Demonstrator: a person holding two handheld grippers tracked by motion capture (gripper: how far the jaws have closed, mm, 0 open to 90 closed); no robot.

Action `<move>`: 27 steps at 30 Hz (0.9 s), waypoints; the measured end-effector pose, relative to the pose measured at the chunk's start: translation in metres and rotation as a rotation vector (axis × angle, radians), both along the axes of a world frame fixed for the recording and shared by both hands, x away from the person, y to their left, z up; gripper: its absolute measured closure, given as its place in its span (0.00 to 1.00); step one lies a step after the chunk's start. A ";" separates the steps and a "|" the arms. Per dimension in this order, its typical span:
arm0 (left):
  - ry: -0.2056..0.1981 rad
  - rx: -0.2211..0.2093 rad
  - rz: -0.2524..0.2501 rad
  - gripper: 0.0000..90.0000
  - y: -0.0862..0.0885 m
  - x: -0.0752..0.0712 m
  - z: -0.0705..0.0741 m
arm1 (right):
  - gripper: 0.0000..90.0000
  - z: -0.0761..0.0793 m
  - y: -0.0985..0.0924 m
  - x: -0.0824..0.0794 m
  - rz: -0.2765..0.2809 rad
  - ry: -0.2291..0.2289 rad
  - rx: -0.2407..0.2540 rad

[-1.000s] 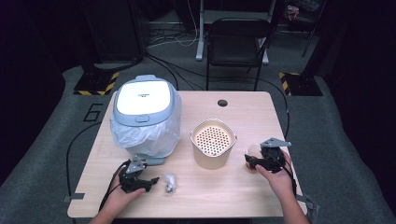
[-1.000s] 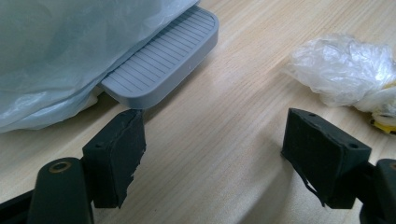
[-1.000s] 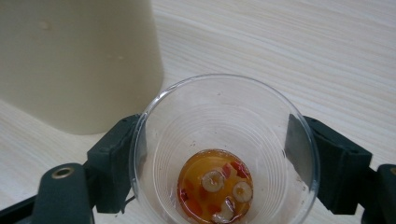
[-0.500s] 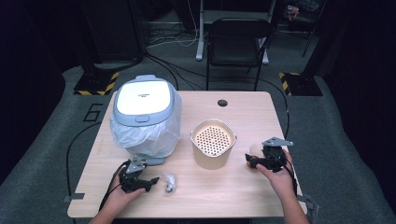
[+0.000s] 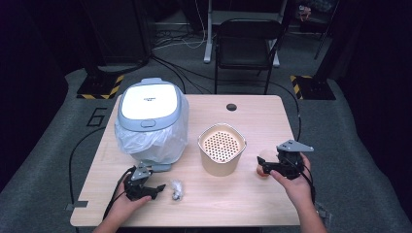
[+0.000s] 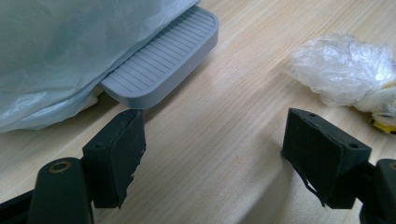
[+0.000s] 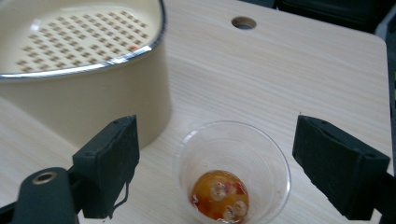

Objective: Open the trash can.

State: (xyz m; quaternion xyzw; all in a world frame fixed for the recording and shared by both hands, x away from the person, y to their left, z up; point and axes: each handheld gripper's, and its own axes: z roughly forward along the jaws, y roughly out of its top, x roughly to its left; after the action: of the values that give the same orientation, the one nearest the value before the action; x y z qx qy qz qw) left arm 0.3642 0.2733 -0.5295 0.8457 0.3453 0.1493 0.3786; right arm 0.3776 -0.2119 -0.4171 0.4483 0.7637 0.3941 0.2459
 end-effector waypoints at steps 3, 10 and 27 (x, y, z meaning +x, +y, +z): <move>0.000 0.000 0.000 0.23 0.000 0.000 0.000 | 0.19 0.010 0.009 -0.010 0.040 -0.015 -0.002; -0.001 0.000 0.003 0.23 0.000 0.000 0.000 | 0.30 0.007 0.042 -0.038 0.176 -0.015 0.001; -0.017 0.005 0.011 0.26 0.001 0.000 0.000 | 0.42 -0.031 0.140 -0.055 0.464 0.042 0.003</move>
State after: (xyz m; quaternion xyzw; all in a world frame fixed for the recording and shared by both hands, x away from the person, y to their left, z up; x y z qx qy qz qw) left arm 0.3644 0.2740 -0.5294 0.8435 0.3462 0.1594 0.3785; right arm 0.3225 -0.0718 -0.4485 0.2693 0.8506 0.4317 0.1323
